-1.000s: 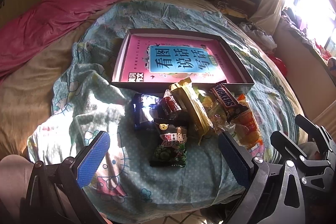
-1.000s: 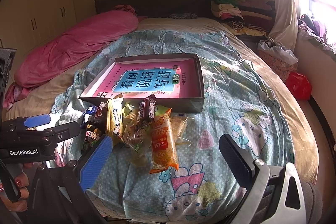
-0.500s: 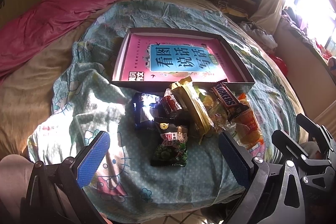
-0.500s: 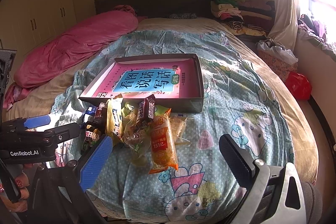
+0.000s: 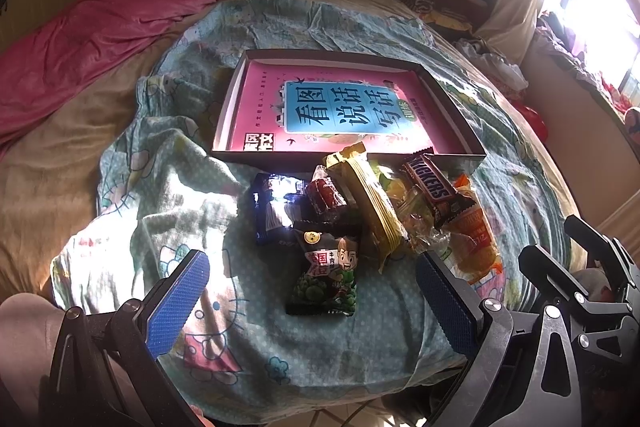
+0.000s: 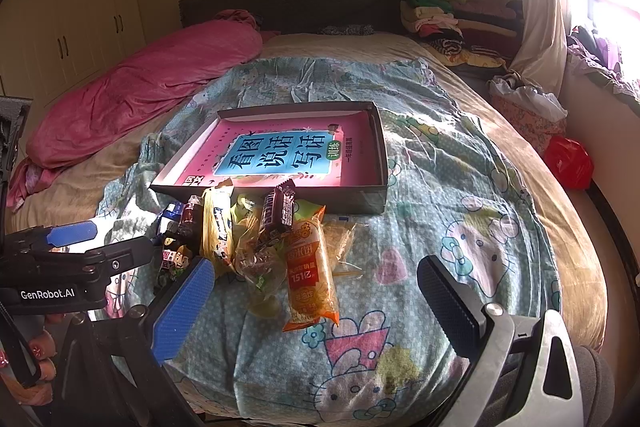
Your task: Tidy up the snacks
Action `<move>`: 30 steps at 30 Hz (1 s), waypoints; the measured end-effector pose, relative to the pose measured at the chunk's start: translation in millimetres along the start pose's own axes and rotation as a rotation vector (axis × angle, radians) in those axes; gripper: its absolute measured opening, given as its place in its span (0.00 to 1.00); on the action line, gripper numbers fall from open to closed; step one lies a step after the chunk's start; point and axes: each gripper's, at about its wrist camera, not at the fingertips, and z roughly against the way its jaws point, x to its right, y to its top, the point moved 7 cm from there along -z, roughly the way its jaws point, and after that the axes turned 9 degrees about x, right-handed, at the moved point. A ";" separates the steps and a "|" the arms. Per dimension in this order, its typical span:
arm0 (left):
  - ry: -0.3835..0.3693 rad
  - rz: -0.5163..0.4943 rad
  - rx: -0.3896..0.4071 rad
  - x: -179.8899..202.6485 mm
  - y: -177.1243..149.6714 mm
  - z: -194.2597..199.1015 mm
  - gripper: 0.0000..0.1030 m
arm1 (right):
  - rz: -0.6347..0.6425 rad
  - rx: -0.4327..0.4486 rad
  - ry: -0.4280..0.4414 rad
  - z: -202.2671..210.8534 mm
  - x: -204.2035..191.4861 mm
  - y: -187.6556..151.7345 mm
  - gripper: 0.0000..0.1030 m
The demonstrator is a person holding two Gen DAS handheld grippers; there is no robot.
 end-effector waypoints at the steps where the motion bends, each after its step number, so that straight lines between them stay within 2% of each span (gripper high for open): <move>1: -0.001 -0.001 -0.001 0.1 -0.1 -0.1 0.99 | 0.000 0.000 0.000 -0.1 0.1 -0.1 1.00; 8: -0.001 0.005 -0.020 -2.8 -3.5 -5.3 0.99 | -0.005 -0.007 0.001 -2.0 1.2 -1.2 1.00; 15: -0.011 0.038 -0.109 -12.3 -20.2 -25.8 0.99 | -0.025 -0.055 0.000 -12.5 8.5 -10.6 1.00; 22: -0.026 0.076 -0.155 -19.7 -30.0 -38.2 0.99 | -0.080 -0.118 -0.005 -28.6 20.1 -20.0 1.00; 24: -0.031 0.081 -0.164 -19.4 -31.8 -41.6 0.98 | -0.101 -0.131 -0.006 -33.0 24.5 -21.8 1.00; 26: -0.044 0.083 -0.172 -17.7 -32.6 -45.3 0.93 | -0.117 -0.139 -0.006 -36.8 28.1 -22.9 1.00; 30: -0.053 0.066 -0.170 -10.9 -32.0 -50.1 0.92 | -0.124 -0.157 0.002 -43.0 29.3 -24.7 0.97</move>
